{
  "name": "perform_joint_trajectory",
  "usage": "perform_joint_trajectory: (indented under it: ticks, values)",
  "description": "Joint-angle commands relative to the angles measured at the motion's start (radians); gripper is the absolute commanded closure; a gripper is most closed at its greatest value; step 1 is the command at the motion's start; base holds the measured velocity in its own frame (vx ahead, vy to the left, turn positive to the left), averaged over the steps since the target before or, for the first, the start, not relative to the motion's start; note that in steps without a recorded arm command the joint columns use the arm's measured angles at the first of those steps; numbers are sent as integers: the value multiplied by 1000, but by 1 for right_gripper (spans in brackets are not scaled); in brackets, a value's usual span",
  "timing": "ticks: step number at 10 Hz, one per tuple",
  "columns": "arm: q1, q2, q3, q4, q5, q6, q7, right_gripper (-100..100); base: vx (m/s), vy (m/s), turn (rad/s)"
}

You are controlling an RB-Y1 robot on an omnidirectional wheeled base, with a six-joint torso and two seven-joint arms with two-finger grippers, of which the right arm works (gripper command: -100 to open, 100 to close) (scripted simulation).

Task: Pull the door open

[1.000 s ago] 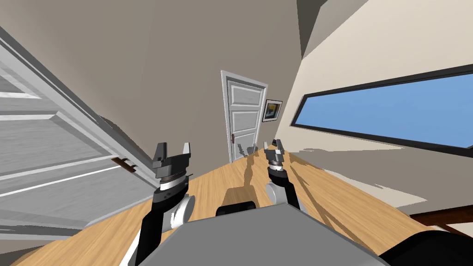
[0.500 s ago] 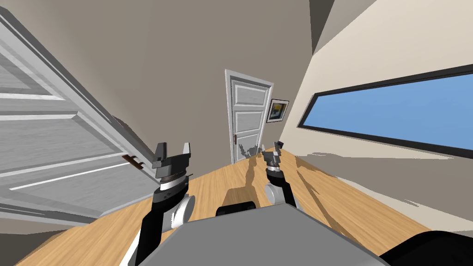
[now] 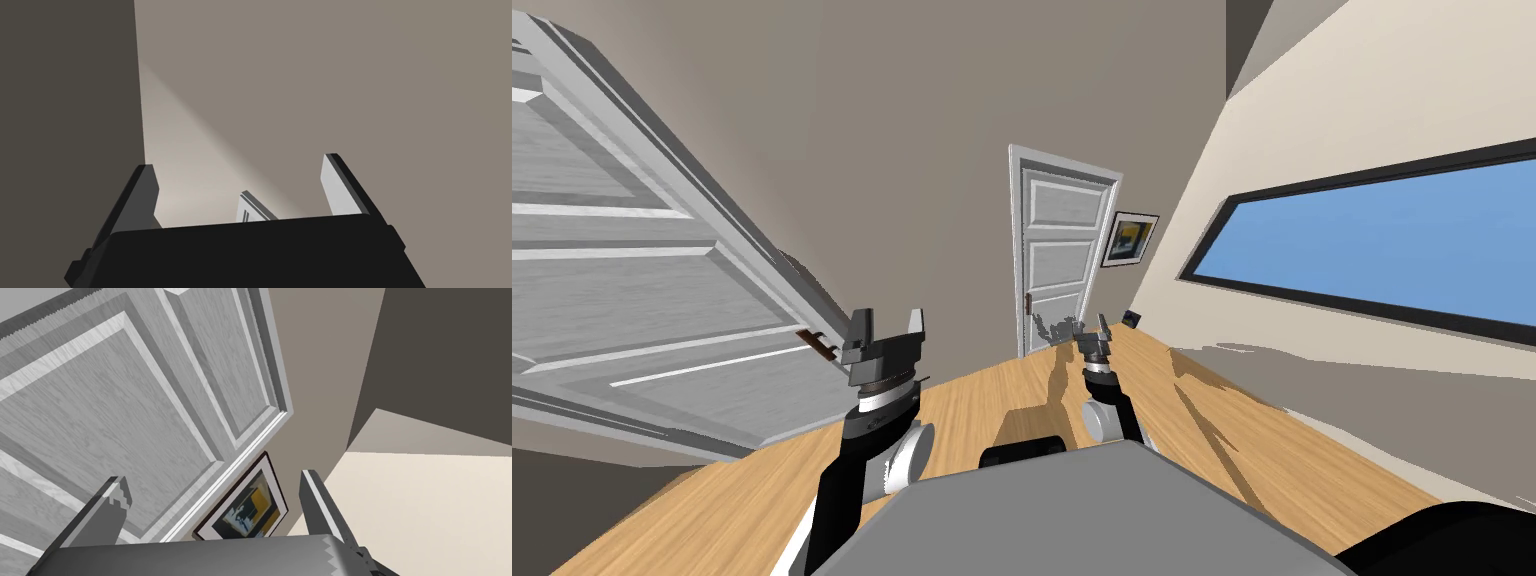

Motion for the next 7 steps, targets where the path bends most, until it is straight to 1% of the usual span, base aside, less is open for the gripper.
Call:
perform_joint_trajectory:
  ticks: [1,5,7]
  values:
    - [-7,-9,12,37,-24,-8,-43,-100,98,-12,162]
    - [-32,-38,35,145,-89,-31,-149,-100,88,-18,145]
    - [-44,-53,47,199,-123,-43,-204,-100,106,0,147]
